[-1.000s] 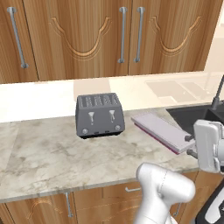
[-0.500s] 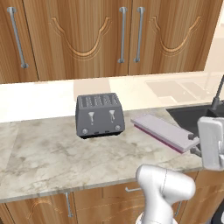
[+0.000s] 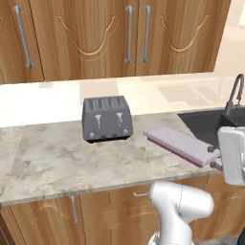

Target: The ice cube tray has been filled with water. Take the tray and place it in the freezer to make ice. Close the freezer door after placing the tray.

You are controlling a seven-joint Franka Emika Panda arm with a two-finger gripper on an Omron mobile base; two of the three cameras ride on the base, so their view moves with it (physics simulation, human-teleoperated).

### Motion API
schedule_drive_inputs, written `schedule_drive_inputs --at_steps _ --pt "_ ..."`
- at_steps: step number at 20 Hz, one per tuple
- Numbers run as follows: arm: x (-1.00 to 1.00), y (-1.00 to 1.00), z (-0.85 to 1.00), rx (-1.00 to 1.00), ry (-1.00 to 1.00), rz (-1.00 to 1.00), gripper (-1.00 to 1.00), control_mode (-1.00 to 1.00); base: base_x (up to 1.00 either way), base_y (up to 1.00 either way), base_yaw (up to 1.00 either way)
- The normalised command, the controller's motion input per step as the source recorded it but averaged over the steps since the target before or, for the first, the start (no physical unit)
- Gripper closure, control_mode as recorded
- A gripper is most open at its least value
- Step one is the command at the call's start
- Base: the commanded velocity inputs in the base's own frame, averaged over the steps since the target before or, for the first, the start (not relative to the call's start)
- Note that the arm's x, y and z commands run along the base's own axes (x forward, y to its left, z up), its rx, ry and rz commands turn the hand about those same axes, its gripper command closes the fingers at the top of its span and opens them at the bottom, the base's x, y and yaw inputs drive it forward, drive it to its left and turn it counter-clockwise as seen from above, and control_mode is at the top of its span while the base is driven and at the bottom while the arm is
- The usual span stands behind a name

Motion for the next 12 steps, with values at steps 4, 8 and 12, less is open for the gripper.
schedule_drive_inputs --at_steps 4,8,12 --pt "0.00 0.00 0.00 0.00 0.00 0.00 1.00 1.00 -0.91 0.00 -0.04" --pt "0.00 0.00 0.00 0.00 0.00 0.00 1.00 1.00 -0.82 -0.24 -0.16" --pt "0.00 0.00 0.00 0.00 0.00 0.00 1.00 1.00 -0.69 -0.37 -0.29"
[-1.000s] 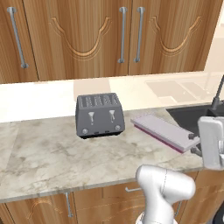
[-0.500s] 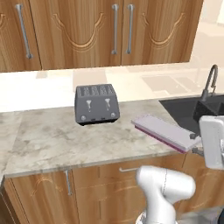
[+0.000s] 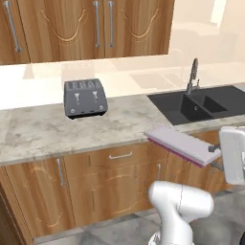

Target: The ice cube tray has been filled with water. Take the tray and place it in the freezer to make ice. Close the freezer door after placing the tray.

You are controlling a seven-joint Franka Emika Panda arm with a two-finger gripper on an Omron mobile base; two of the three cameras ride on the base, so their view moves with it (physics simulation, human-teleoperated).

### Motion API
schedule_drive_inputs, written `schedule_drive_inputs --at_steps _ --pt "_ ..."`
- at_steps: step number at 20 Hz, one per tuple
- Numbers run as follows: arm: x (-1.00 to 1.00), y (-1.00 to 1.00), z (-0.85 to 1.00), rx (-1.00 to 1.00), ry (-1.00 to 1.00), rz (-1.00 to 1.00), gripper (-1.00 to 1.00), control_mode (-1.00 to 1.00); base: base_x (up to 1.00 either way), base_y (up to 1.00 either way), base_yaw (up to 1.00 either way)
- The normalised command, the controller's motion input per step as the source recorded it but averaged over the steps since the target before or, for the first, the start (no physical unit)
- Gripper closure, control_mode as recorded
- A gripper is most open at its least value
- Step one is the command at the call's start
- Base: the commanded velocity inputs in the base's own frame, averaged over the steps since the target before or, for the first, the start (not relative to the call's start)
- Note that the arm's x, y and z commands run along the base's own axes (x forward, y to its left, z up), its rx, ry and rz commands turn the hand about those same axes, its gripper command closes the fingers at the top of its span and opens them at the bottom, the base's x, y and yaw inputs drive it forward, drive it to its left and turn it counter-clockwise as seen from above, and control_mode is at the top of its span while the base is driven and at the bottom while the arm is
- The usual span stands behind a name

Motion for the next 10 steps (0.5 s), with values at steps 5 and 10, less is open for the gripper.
schedule_drive_inputs --at_steps 5,10 --pt "0.00 0.00 0.00 0.00 0.00 0.00 1.00 1.00 -0.38 -0.18 -0.45" --pt "0.00 0.00 0.00 0.00 0.00 0.00 1.00 1.00 -0.26 -0.01 -0.48"
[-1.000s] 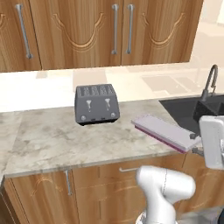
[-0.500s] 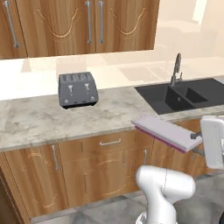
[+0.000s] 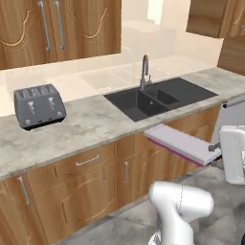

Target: The ice cube tray has been filled with water. Take the tray and place it in the freezer to make ice. Close the freezer door after placing the tray.

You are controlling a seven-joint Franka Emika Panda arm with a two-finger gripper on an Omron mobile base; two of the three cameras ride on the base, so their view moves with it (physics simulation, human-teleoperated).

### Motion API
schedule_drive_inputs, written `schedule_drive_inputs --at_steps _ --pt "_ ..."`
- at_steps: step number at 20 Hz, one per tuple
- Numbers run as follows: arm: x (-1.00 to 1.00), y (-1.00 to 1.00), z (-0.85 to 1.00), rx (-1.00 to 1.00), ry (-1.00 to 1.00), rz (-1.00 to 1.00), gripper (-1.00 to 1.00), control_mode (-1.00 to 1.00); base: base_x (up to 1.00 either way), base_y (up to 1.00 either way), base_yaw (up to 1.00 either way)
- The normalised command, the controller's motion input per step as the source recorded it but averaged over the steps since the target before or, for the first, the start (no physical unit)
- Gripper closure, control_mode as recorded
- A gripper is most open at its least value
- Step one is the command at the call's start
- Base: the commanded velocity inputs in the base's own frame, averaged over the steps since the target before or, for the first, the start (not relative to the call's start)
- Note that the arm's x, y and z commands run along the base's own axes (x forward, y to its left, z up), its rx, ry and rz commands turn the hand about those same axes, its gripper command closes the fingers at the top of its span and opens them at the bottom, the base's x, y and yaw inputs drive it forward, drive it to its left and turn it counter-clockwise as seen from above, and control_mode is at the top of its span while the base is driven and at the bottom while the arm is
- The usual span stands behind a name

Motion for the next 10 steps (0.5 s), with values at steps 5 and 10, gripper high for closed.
schedule_drive_inputs --at_steps 5,10 --pt "0.00 0.00 0.00 0.00 0.00 0.00 1.00 1.00 -0.16 0.00 -0.50" --pt "0.00 0.00 0.00 0.00 0.00 0.00 1.00 1.00 -0.03 0.00 -0.55"
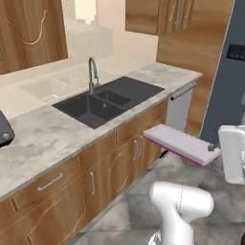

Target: The ice cube tray has been filled with water. Take the tray and place it in the freezer to make ice. Close the freezer door after placing the tray.

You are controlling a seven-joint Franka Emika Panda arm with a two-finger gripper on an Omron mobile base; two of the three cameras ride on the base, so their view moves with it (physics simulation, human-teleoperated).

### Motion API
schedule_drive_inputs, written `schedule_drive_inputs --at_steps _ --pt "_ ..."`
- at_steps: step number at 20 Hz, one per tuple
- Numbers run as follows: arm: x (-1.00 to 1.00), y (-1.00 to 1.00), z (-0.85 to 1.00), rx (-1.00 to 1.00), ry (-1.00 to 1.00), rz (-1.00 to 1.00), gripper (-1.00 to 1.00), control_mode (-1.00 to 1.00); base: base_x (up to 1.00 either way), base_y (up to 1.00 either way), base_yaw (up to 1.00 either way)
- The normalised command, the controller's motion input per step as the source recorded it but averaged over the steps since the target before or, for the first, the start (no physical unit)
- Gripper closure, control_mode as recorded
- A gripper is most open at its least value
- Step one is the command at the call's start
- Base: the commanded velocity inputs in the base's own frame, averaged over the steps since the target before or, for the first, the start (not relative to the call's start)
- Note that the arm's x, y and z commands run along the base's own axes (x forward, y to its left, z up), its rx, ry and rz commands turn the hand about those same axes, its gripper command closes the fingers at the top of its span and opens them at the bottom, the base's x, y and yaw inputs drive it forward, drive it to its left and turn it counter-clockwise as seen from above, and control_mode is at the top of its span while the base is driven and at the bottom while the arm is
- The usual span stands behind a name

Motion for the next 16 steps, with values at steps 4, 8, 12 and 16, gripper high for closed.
schedule_drive_inputs --at_steps 4,8,12,16 --pt "0.00 0.00 0.00 0.00 0.00 0.00 1.00 1.00 0.00 0.00 -0.57" --pt "0.00 0.00 0.00 0.00 0.00 0.00 1.00 1.00 0.01 0.00 -0.54" --pt "0.00 0.00 0.00 0.00 0.00 0.00 1.00 1.00 0.03 0.00 -0.52" --pt "0.00 0.00 0.00 0.00 0.00 0.00 1.00 1.00 0.02 0.00 -0.52"
